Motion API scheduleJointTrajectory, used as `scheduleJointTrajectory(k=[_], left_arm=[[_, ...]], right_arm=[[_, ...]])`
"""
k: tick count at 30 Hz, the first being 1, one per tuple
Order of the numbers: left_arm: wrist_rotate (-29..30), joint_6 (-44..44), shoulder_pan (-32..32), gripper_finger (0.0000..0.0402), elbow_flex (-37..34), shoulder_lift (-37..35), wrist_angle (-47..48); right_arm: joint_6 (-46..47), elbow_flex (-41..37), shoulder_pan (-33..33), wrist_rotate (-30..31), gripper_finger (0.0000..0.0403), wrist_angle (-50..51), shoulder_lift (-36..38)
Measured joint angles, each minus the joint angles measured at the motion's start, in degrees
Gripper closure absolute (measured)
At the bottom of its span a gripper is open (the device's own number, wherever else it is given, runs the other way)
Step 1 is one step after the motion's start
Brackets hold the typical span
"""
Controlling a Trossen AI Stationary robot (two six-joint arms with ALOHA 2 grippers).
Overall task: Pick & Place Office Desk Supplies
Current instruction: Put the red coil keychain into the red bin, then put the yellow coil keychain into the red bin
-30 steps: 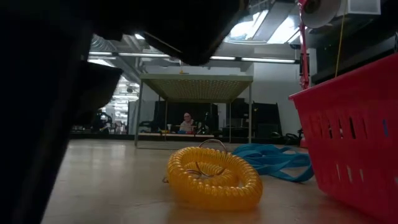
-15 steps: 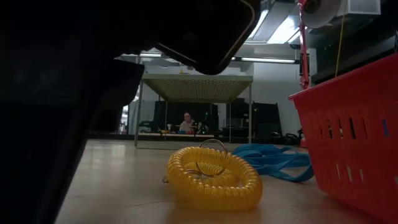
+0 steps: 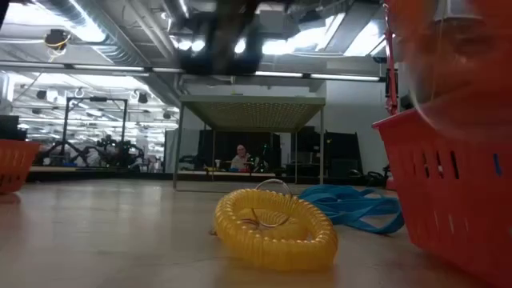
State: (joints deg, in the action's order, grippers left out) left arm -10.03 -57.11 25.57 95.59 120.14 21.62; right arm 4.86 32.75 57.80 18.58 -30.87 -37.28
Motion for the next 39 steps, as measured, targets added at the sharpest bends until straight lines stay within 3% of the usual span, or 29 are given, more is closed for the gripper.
scheduleJointTrajectory(k=[8,15,23,29,33,39], left_arm=[[3.36,3.7,-5.83,0.0396,0.06,-5.4,-8.52],[2.2,5.91,-9.99,0.0396,-0.02,-2.76,-10.91],[-1.21,1.71,-5.62,0.0395,-0.02,4.18,-20.63],[1.71,2.88,-2.75,0.0392,0.09,6.05,-20.03],[1.69,3.23,-2.44,0.0372,0.07,7.05,-20.32],[2.87,3.83,-2.87,0.0304,0.09,7.47,-20.72]], right_arm=[[-2.36,0.0,-0.01,-0.05,0.0197,-0.42,0.0],[-2.36,0.0,-0.02,-0.05,0.0197,-0.39,0.0],[-1.94,0.0,0.0,-0.03,0.0197,-0.25,-0.42],[0.25,0.0,-0.02,3.03,0.0197,-0.18,-0.99],[1.29,0.0,0.0,4.4,0.0197,-0.44,-1.68],[4.19,0.0,-0.02,5.59,0.0197,-1.36,-2.35]])
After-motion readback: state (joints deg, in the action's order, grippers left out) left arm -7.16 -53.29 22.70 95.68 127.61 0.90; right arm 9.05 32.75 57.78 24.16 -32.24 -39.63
